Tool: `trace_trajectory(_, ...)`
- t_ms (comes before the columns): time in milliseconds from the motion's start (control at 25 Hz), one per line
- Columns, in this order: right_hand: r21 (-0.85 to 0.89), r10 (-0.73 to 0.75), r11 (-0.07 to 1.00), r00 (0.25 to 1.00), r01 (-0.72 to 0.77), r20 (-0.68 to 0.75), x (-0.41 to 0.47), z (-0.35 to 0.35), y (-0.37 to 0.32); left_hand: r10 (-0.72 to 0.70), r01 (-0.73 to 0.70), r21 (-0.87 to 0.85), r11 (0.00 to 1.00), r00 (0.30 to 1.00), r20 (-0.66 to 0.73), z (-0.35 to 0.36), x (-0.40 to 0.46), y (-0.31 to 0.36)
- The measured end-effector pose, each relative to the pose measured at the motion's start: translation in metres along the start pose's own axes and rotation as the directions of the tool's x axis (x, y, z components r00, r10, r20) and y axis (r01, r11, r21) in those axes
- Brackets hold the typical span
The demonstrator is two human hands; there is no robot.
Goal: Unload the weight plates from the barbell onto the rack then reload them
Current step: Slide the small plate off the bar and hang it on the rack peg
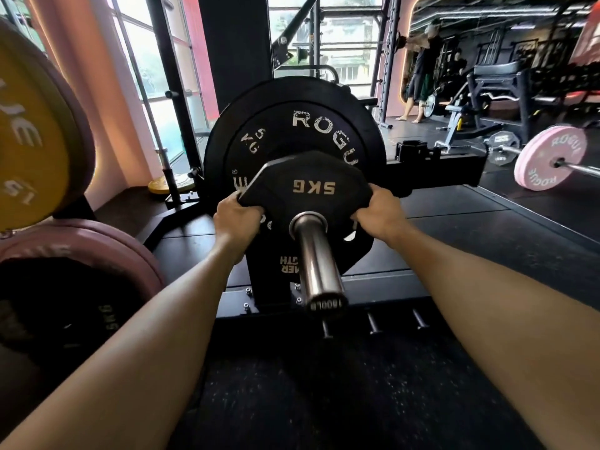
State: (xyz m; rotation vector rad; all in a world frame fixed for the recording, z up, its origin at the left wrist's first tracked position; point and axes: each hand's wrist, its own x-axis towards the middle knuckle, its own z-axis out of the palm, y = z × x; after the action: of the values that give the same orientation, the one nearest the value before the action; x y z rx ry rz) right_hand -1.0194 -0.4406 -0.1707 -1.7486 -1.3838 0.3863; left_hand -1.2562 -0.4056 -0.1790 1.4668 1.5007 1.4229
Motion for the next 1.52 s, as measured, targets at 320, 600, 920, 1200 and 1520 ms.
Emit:
trace_trajectory(320, 0.025, -0.022, 0.999, 1.000, 0.022, -0.001, -0.128, -0.045, -0.005, 0.011, -0.014, 0.094, 0.995, 1.000, 0.024, -0.055, -0.125, 0.029)
trace_trajectory(600, -0.069, -0.045, 0.997, 0.999, 0.046, 0.012, -0.179, -0.075, -0.020, 0.044, -0.046, 0.087, 0.995, 0.999, 0.020, -0.077, -0.174, 0.047)
trace_trajectory(920, -0.031, -0.193, 0.981, 0.977, 0.191, -0.090, -0.156, -0.140, -0.103, 0.215, -0.214, 0.018, 0.977, 0.975, -0.053, -0.111, -0.143, 0.148)
trace_trajectory(1200, -0.073, -0.263, 0.964, 0.958, 0.256, -0.116, -0.073, -0.185, -0.157, 0.271, -0.261, 0.083, 0.962, 0.951, -0.150, -0.095, -0.071, 0.224)
trace_trajectory(1520, -0.032, -0.255, 0.967, 0.963, 0.253, -0.081, 0.024, -0.290, -0.323, 0.299, -0.277, 0.158, 0.948, 0.945, -0.136, -0.146, 0.013, 0.423)
